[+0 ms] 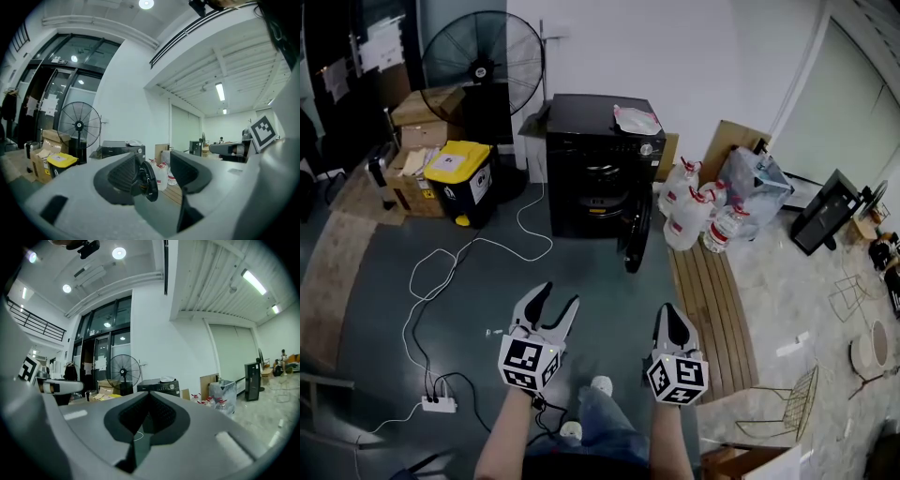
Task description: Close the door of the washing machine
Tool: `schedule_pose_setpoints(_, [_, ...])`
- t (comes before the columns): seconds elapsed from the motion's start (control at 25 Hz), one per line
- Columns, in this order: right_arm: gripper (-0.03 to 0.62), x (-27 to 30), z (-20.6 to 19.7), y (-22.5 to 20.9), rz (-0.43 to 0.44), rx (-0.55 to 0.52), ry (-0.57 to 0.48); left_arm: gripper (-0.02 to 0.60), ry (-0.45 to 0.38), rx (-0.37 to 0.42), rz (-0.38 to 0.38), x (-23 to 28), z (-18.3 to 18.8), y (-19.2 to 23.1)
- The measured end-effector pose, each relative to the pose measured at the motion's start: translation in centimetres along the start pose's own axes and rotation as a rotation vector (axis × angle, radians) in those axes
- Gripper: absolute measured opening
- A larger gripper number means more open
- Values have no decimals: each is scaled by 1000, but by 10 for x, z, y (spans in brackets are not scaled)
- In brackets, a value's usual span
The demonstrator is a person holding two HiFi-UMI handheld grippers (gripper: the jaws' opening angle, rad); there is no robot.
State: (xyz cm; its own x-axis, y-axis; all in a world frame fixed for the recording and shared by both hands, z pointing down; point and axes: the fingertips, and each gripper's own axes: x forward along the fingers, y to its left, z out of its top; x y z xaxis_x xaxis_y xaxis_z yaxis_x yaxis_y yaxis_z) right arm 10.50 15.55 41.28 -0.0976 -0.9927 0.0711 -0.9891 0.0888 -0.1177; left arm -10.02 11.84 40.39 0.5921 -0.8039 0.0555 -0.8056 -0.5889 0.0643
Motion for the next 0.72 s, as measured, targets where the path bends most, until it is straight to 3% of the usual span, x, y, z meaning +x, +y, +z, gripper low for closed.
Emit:
schedule_pose_setpoints(0.36, [12, 89, -17, -42, -12, 15, 2, 221, 9, 2, 6, 83, -17, 35])
schedule_pose_setpoints(0.72, [12, 252, -17, -114, 23, 14, 40, 227, 53, -42, 61, 236, -33, 90])
